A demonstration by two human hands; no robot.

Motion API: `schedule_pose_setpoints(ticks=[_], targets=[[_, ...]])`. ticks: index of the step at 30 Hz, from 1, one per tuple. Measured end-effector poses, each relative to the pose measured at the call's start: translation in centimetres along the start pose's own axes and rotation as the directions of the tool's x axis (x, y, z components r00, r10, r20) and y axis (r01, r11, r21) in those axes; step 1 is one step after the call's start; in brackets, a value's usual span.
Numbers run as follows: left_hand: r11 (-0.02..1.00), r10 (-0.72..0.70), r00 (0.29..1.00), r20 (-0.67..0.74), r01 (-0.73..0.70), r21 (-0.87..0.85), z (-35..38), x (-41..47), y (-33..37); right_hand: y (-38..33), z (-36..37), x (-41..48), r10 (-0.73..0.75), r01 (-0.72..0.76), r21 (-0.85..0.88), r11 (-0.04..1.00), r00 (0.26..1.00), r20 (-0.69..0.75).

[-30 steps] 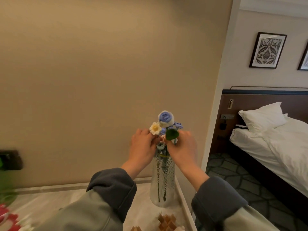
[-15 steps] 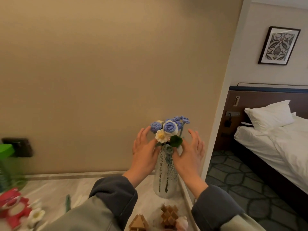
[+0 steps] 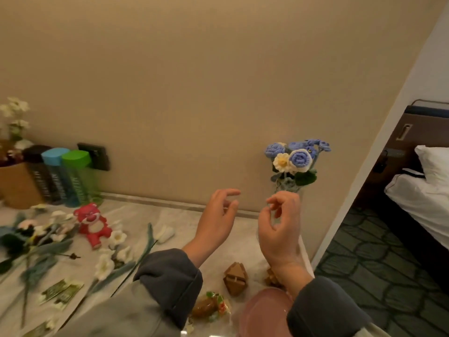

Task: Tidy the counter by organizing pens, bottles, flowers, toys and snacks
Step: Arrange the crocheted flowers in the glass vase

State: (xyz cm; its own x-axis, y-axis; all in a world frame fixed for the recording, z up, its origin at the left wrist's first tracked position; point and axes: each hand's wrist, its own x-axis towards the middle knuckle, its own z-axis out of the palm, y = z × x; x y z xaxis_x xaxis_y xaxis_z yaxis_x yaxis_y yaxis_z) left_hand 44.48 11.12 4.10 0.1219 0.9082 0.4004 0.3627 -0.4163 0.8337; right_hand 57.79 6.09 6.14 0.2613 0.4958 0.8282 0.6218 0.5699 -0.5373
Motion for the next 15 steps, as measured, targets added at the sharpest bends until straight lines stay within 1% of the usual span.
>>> schedule_pose_setpoints(ticks=[2, 4, 7, 9, 11, 15], targets=[[0.999, -0.042, 0.999, -0.027, 0.042, 0.018, -1.6, -1.2, -1.2, -1.6, 1.9, -1.1, 0.091, -0.096, 0.095, 0.991, 0.994, 0.06], [0.996, -0.083, 0.995, -0.058, 0.084, 0.031, -3.4, -2.2, -2.3, -3.0, 3.7, -2.0, 0.186, -0.206, 0.16, 0.965, 0.973, 0.136], [0.989, -0.141, 0.983, -0.115, 0.146, 0.032, -6.6, -3.6, -3.9, -4.4, 6.5, -3.0, 0.301, -0.36, 0.184, 0.914, 0.91, 0.286], [0.982, -0.175, 0.971, -0.164, 0.184, 0.042, -9.3, -4.7, -5.3, -5.0, 8.7, -3.8, 0.355, -0.441, 0.142, 0.886, 0.843, 0.404], [0.973, -0.209, 0.957, -0.202, 0.225, 0.059, -11.5, -5.8, -6.6, -5.0, 10.7, -4.7, 0.402, -0.493, 0.051, 0.869, 0.761, 0.509], [0.939, -0.312, 0.916, -0.251, 0.338, 0.066, -15.6, -8.1, -9.6, -5.2, 14.3, -7.4, 0.484, -0.538, -0.158, 0.828, 0.544, 0.685]])
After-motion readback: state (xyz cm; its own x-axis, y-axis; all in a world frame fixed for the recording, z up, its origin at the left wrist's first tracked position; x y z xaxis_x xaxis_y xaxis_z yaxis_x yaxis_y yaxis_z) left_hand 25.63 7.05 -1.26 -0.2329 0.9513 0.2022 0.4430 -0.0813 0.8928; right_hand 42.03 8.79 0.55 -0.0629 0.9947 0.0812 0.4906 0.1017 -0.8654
